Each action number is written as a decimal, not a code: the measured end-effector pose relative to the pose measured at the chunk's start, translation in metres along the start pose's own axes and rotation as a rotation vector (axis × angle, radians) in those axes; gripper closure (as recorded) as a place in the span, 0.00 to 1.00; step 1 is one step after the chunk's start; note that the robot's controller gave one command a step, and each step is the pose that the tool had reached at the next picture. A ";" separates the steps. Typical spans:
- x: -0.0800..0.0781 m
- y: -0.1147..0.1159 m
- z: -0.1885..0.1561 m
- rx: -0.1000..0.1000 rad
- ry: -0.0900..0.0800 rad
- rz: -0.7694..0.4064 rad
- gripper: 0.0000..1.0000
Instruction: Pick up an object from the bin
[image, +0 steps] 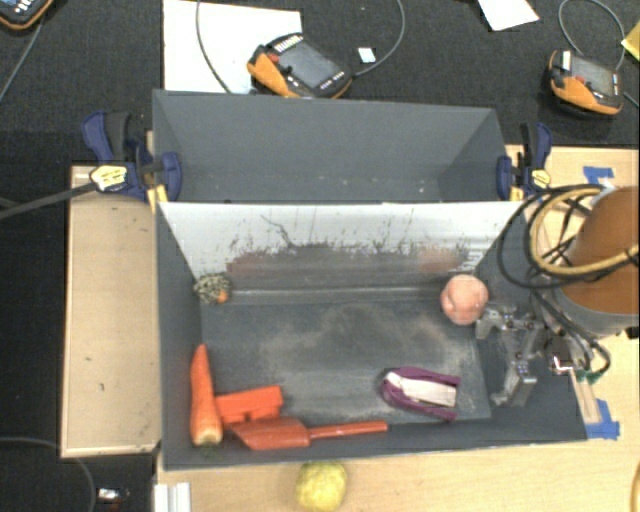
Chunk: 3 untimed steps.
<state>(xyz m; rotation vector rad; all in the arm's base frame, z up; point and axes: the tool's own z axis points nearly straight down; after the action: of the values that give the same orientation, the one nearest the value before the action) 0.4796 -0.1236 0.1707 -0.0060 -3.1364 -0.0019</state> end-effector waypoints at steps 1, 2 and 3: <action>-0.002 0.001 -0.004 0.002 -0.008 -0.005 0.00; -0.001 0.048 0.098 0.002 -0.015 0.005 0.00; 0.002 0.060 0.025 0.009 -0.026 -0.183 0.00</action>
Offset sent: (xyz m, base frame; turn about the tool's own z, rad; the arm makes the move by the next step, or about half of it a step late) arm -0.0024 0.0472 -0.1007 0.0079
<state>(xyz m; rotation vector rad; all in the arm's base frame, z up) 0.4776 -0.0634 0.1460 0.2837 -3.1497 0.0113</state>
